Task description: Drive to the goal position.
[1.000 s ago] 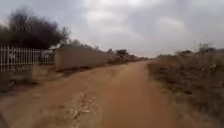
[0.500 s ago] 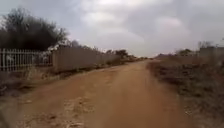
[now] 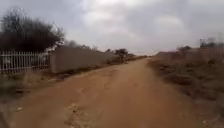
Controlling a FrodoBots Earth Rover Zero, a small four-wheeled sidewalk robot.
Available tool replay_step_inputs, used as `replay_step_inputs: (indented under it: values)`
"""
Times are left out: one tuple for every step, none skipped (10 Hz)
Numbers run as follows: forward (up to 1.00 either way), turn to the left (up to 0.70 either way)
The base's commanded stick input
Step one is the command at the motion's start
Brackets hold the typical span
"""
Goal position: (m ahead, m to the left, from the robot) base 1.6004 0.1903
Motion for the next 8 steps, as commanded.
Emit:
replay_step_inputs:
  values:
    - [0.5, 0.0]
    - [0.5, 0.0]
    - [0.5, 0.0]
    - [0.5, 0.0]
    - [0.5, 0.0]
    - [0.5, 0.0]
    - [0.5, 0.0]
    - [0.5, 0.0]
